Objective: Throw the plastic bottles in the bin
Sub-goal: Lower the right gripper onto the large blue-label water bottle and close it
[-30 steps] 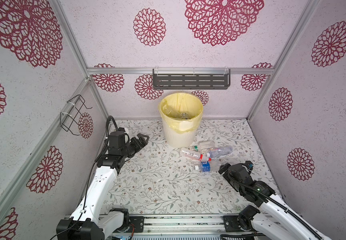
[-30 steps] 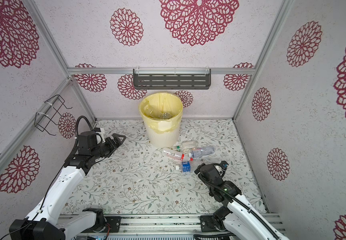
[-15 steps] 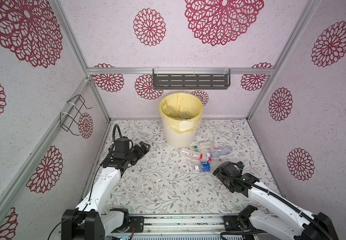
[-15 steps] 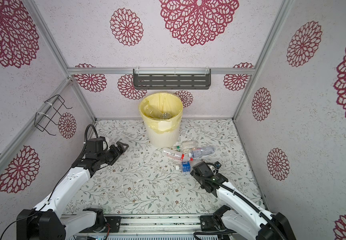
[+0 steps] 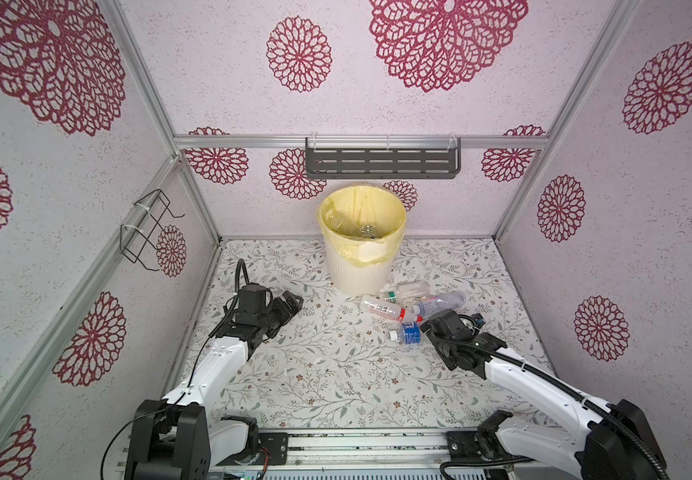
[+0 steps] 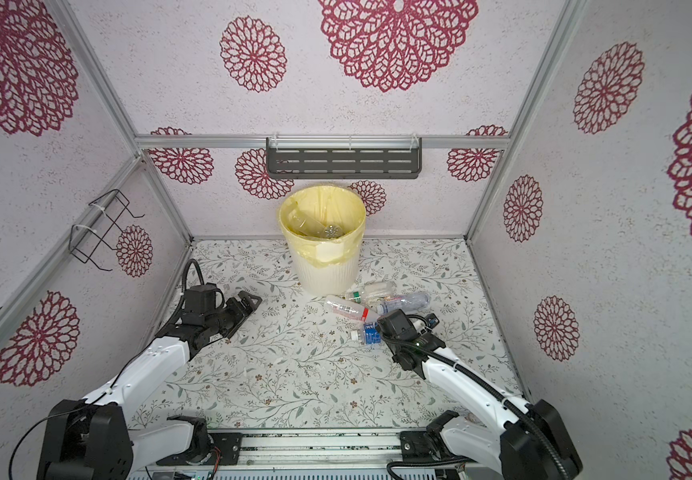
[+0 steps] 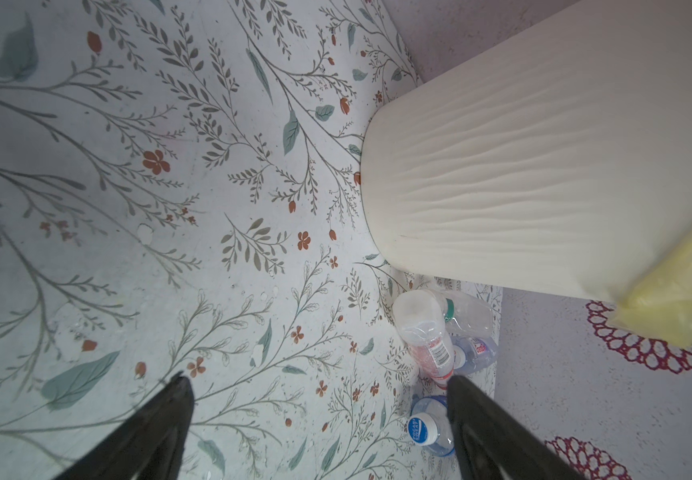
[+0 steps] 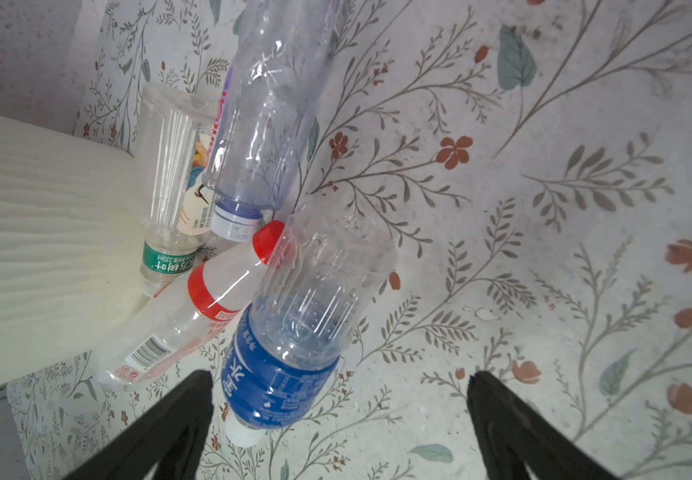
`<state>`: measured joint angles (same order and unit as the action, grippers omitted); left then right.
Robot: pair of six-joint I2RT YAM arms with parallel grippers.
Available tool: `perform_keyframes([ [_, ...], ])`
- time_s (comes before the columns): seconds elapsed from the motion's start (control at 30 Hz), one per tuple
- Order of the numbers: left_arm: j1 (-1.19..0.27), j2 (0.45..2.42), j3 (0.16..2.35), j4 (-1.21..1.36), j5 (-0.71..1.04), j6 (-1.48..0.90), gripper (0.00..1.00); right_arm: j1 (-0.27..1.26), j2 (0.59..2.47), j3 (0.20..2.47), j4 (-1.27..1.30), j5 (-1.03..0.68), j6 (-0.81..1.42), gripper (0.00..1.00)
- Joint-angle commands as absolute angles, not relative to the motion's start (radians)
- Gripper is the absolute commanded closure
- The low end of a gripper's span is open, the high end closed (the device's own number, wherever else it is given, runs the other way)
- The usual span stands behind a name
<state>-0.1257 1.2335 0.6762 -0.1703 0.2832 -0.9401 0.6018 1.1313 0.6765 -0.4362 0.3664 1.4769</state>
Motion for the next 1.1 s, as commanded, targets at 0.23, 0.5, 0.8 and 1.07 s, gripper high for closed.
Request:
perform_keyframes([
  [0.23,-0.141,1.259,0.673,-0.115,0.306,-0.947,0.03,0.588,1.306,0.775,-0.390,0.377,1.560,0.01],
  [0.5,-0.140,1.236,0.680,-0.199,0.253,-0.919,0.03,0.570,1.402,0.785,-0.325,0.381,1.577,0.03],
  [0.8,-0.137,1.230,0.695,-0.239,0.221,-0.918,0.03,0.548,1.534,0.826,-0.319,0.319,1.578,0.09],
  [1.07,-0.138,1.233,0.701,-0.250,0.219,-0.914,0.03,0.549,1.509,0.742,-0.280,0.316,1.621,0.17],
])
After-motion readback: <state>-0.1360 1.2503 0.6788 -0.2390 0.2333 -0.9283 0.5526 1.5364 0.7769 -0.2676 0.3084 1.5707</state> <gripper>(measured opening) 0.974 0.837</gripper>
